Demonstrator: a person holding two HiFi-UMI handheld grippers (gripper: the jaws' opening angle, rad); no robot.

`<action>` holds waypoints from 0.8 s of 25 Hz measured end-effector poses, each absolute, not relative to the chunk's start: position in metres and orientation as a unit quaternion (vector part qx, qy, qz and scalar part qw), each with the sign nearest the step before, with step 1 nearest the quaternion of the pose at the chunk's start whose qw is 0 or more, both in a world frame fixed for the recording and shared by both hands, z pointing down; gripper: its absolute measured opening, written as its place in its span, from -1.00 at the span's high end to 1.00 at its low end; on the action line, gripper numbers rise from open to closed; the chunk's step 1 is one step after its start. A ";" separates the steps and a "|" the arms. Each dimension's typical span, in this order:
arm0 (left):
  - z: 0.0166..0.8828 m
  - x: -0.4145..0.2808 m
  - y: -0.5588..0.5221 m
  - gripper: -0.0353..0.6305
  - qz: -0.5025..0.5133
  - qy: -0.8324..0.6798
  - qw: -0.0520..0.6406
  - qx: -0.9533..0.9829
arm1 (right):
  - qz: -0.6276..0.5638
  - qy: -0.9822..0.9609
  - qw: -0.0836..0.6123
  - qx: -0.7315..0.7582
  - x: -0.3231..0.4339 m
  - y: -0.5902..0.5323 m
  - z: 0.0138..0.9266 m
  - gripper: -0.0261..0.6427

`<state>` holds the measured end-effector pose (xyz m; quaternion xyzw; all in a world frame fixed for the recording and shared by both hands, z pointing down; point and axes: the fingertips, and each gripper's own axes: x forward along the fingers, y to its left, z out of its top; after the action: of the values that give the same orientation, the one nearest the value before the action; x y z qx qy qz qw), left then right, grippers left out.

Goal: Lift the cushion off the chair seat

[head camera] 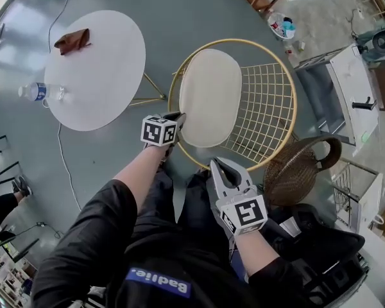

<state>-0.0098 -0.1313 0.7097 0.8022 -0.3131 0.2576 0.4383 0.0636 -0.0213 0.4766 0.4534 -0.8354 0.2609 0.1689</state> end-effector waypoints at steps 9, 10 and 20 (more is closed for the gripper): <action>0.627 0.012 -0.131 0.80 0.254 -0.293 0.404 0.829 | 0.248 -0.826 0.154 0.482 0.089 -0.006 0.427 0.84; 0.620 0.012 -0.128 0.80 0.253 -0.291 0.402 0.830 | 0.250 -0.824 0.153 0.486 0.091 -0.003 0.423 0.84; 0.509 0.005 -0.103 0.80 0.207 -0.283 0.398 0.848 | 0.235 -0.821 0.112 0.508 0.110 -0.017 0.370 0.84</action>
<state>0.0054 -0.1034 0.5092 0.8478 -0.2832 0.2066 0.3979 0.1097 -0.0168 0.3701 0.5081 -0.8210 0.2351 0.1115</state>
